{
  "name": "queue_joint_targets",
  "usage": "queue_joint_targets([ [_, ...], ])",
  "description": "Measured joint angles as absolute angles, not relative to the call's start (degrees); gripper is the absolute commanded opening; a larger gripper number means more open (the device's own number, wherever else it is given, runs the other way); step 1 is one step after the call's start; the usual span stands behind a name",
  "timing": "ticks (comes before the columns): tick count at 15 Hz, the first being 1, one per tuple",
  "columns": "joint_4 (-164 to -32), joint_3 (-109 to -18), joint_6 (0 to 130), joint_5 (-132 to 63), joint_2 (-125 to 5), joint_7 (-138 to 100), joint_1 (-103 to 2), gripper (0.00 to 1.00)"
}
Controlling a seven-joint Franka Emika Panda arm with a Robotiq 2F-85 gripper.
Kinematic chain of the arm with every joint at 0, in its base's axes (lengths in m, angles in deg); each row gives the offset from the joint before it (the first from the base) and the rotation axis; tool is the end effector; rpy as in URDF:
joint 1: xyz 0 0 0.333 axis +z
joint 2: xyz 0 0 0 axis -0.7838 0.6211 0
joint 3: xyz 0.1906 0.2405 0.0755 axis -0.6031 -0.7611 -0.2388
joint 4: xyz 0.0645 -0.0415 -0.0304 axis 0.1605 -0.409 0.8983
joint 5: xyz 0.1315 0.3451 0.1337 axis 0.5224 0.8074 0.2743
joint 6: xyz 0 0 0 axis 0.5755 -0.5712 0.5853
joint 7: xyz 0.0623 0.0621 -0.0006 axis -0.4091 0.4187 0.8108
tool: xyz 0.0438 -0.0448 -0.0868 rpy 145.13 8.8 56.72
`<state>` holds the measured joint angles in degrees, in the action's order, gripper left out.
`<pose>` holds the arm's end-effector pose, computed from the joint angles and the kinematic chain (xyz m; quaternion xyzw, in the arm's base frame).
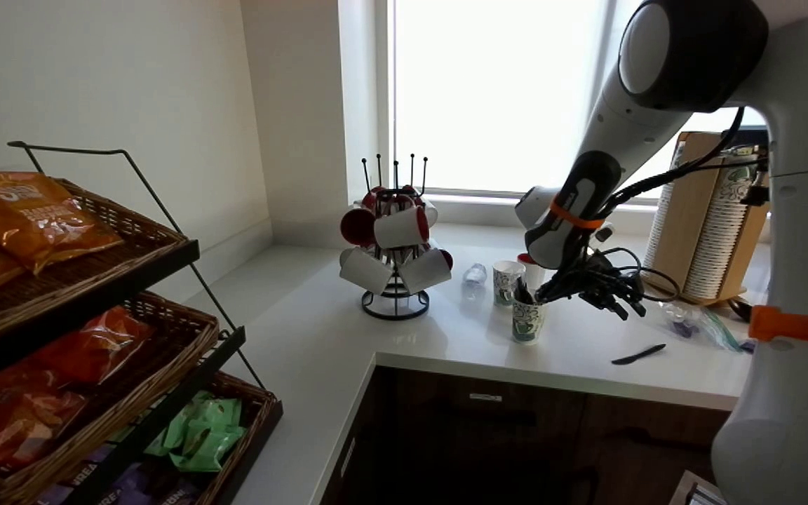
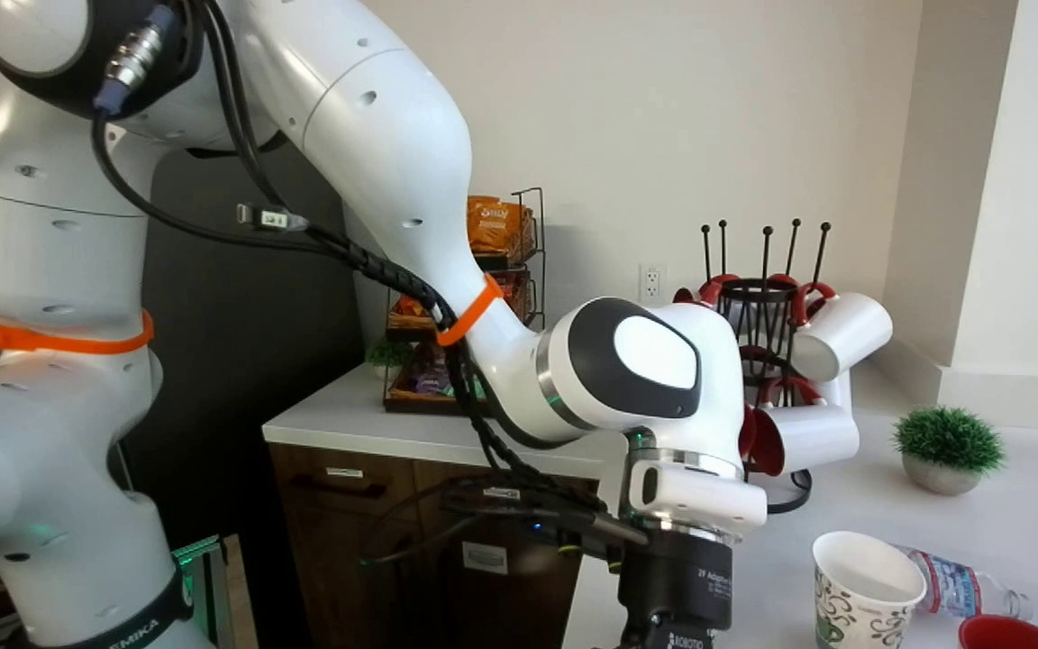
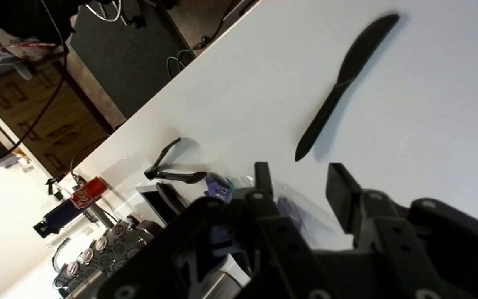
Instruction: Put the black object on the counter
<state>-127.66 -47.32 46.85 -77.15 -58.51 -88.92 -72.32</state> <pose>0.3811 -0.3849 0.2625 0.6697 -0.6249 -0.0755 0.3941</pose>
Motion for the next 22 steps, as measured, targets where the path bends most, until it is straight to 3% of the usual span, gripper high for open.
queue_joint_targets([
  [7, -124.34, -47.16, 46.72, -72.66, -58.17, -87.79, -71.71, 0.78],
  [10, -123.79, -47.71, 46.72, -68.85, -61.38, -85.94, -70.65, 0.78],
  [11, -123.84, -48.12, 46.76, -67.14, -62.98, -84.89, -70.24, 0.89],
  [14, -124.34, -49.38, 46.78, -61.85, -68.04, -83.05, -68.88, 1.0],
  [22, -124.61, -53.18, 40.8, -58.58, -80.13, -98.03, -65.65, 1.0],
])
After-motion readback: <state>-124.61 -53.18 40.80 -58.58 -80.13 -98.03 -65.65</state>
